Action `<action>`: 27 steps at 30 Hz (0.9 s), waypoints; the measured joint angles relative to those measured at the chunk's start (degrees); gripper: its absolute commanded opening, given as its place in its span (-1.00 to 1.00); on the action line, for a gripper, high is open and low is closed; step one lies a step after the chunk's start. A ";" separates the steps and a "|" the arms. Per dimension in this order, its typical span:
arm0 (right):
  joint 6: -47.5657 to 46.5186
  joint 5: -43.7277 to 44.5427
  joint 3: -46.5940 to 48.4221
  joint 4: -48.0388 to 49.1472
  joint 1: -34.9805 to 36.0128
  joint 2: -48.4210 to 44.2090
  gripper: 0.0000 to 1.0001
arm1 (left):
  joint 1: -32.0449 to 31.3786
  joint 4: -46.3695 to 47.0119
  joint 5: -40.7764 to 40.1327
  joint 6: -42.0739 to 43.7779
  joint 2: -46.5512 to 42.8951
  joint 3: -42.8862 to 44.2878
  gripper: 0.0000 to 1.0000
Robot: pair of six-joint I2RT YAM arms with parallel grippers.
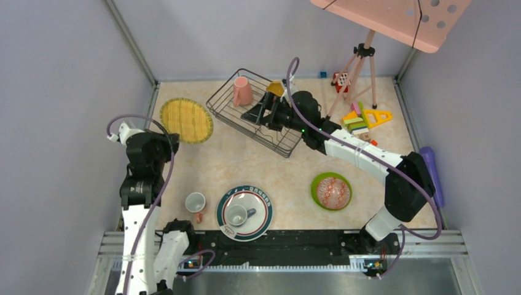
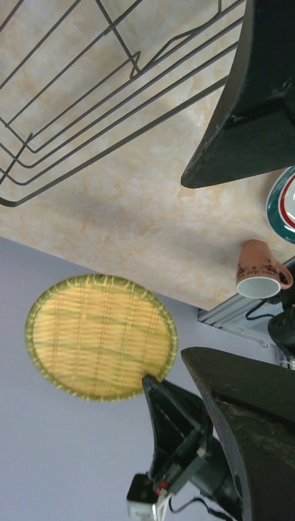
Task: Load the mixed dishes into the dish rack
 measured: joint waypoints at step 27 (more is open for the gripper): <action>-7.02 -14.67 4.04 4.09 -9.05 0.42 0.17 | 0.07 32.35 40.59 -7.06 9.90 -2.73 -1.00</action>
